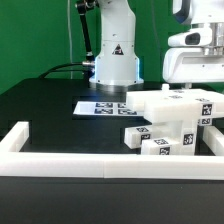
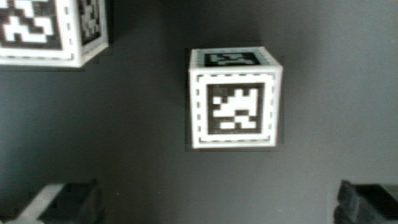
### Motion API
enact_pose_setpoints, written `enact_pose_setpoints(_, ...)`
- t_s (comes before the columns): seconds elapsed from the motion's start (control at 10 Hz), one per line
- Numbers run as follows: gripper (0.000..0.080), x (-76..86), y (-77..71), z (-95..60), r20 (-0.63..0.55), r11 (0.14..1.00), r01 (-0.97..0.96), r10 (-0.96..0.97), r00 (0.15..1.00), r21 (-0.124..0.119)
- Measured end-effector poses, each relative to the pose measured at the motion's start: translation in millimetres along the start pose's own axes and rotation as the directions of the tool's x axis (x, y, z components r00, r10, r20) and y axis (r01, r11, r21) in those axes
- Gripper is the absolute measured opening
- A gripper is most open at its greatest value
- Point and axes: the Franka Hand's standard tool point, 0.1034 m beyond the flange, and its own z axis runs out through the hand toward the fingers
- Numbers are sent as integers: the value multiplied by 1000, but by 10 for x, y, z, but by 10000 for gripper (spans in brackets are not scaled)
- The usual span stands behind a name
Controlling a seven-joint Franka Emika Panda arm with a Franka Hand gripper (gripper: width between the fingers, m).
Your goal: Assemble chair
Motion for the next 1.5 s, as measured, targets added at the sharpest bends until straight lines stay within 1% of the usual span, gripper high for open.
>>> enact_pose_setpoints(0.4, 648, -20, -3, 13, -10, 1000, 26, -26, 1000, -4)
enact_pose_setpoints(0.6, 648, -63, -135, -12, -7, 1000, 6, -6, 1000, 6)
enact_pose_setpoints(0.7, 648, -137, -183, 6, 0, 1000, -6, 6, 1000, 4)
enact_pose_setpoints(0.9, 648, -241, -225, 34, 14, 1000, -21, 21, 1000, 0)
enact_pose_setpoints(1.2, 648, -237, -192, 50, 16, 1000, -24, 24, 1000, -3)
enact_pose_setpoints(1.3, 648, -250, -131, 87, 22, 999, -32, 32, 999, -10)
enact_pose_setpoints(1.5, 648, -302, -132, 137, 34, 999, -28, 29, 999, -17)
